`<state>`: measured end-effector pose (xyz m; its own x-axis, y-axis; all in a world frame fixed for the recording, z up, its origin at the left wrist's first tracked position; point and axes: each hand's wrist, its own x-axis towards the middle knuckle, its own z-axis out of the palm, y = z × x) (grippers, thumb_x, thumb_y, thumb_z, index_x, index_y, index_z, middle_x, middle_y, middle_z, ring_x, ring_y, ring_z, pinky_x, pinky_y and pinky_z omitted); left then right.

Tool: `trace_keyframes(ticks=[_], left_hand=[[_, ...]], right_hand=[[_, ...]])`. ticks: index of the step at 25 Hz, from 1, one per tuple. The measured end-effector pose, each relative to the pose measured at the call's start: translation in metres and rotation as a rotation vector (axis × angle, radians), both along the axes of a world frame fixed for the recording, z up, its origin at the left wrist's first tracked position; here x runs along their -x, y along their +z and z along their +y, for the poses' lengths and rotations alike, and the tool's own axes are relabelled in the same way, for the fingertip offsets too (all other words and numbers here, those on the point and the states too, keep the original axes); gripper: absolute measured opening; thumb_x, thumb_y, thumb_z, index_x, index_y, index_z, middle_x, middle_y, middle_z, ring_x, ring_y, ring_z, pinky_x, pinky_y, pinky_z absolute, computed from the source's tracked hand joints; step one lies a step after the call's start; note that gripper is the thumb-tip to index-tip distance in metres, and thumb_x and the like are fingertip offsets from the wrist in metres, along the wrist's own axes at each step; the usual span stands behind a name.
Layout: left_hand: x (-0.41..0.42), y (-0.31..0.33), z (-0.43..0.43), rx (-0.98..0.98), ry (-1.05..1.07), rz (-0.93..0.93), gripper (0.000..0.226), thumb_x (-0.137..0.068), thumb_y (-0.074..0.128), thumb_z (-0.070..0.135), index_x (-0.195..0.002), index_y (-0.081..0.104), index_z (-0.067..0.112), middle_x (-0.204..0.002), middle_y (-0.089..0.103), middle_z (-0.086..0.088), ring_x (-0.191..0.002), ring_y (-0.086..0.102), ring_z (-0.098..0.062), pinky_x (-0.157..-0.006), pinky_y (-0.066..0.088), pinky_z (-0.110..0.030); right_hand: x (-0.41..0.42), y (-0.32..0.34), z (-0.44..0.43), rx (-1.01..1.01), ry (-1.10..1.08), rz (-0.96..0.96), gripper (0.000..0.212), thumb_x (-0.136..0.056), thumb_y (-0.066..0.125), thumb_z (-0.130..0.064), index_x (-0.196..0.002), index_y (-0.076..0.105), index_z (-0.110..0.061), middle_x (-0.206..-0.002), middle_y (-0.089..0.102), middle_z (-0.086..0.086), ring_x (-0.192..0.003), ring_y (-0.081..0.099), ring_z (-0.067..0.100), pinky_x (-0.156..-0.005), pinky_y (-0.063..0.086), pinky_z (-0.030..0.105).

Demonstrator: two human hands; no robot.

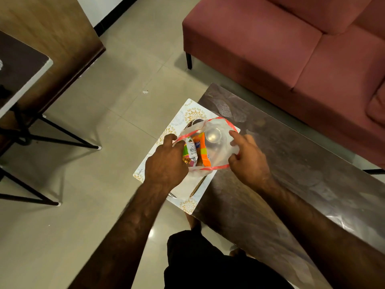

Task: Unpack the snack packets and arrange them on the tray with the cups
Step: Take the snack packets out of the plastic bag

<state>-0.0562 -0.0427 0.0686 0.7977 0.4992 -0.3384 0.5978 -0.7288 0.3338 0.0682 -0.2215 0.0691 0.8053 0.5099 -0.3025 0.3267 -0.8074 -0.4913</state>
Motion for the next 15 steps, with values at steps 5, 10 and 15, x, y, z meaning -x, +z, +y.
trace_keyframes(ticks=[5, 10, 15], left_hand=[[0.001, -0.003, -0.001, 0.206, -0.005, 0.062, 0.091, -0.067, 0.074, 0.034, -0.147, 0.030, 0.027, -0.157, 0.032, 0.002, -0.110, 0.065, -0.033, -0.086, 0.056, -0.044], [0.001, -0.001, -0.014, 0.418, 0.011, -0.099, 0.098, -0.061, 0.071, 0.046, -0.149, 0.030, 0.029, -0.154, 0.040, 0.002, -0.137, 0.048, -0.027, -0.107, 0.046, -0.047], [0.009, 0.006, -0.026, 0.417, -0.031, -0.190, 0.092, -0.069, 0.077, 0.013, -0.147, 0.031, 0.027, -0.155, 0.036, 0.006, -0.129, 0.050, -0.017, -0.095, 0.041, -0.023]], right_hand=[[0.004, 0.007, -0.005, 0.020, 0.123, 0.023, 0.081, -0.085, 0.074, -0.024, -0.156, 0.034, -0.025, -0.154, 0.042, 0.005, -0.129, 0.055, 0.029, -0.092, 0.058, 0.043], [0.019, 0.041, 0.002, -0.003, 0.212, -0.374, 0.052, -0.082, 0.076, -0.015, -0.132, 0.064, -0.016, -0.139, 0.057, 0.012, -0.117, 0.059, 0.032, -0.086, 0.058, 0.044], [0.021, 0.024, 0.055, 0.119, 0.369, -0.019, 0.041, -0.091, 0.064, -0.018, -0.132, 0.063, -0.012, -0.130, 0.067, 0.010, -0.118, 0.063, 0.029, -0.096, 0.052, 0.037]])
